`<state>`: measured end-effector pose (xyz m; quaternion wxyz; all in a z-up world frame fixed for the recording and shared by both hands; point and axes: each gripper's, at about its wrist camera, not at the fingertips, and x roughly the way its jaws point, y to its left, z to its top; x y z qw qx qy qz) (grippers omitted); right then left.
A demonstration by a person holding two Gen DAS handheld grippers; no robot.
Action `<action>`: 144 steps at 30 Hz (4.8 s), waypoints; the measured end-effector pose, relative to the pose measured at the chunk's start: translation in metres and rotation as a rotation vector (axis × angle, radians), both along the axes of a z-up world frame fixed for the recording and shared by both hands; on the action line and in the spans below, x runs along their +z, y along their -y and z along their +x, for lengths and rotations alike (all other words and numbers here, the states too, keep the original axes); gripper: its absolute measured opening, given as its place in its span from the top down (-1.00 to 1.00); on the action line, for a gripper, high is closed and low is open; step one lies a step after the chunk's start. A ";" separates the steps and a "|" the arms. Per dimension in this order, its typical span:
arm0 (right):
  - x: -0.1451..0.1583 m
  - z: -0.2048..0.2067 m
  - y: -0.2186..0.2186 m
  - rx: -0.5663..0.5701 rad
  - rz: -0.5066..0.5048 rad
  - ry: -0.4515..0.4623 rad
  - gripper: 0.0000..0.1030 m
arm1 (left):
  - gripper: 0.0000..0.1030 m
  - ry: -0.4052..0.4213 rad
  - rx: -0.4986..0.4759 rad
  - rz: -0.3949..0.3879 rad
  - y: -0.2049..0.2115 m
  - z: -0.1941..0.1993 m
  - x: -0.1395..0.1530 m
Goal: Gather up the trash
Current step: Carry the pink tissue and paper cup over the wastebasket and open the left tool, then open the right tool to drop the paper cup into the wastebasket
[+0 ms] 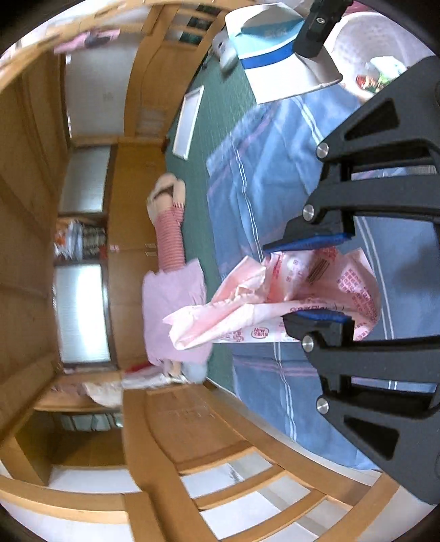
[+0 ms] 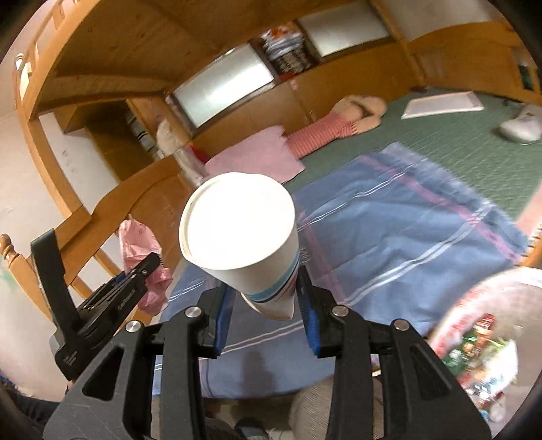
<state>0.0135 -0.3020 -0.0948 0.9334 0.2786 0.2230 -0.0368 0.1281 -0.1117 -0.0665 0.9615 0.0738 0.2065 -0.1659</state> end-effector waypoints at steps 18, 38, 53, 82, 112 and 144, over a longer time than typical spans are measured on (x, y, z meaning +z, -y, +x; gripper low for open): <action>0.002 -0.176 0.044 -0.504 -0.178 -0.043 0.29 | 0.41 -0.004 -0.353 0.011 0.132 -0.157 -0.013; -0.018 -0.217 0.074 -0.895 -0.285 -0.229 0.29 | 0.41 -0.034 -0.485 0.089 0.195 -0.215 -0.057; -0.013 -0.220 0.065 -0.890 -0.315 -0.218 0.29 | 0.38 -0.079 -0.548 0.130 0.221 -0.203 -0.079; -0.035 -0.195 0.072 -0.831 -0.308 -0.299 0.28 | -0.34 -0.066 -0.472 0.086 0.202 -0.182 -0.064; -0.017 -0.191 0.054 -0.874 -0.358 -0.273 -0.69 | -0.93 0.081 -0.481 -0.035 0.146 -0.203 0.010; 0.004 -0.198 0.026 -0.925 -0.396 -0.242 -0.72 | -0.94 0.114 -0.591 -0.096 0.113 -0.219 0.025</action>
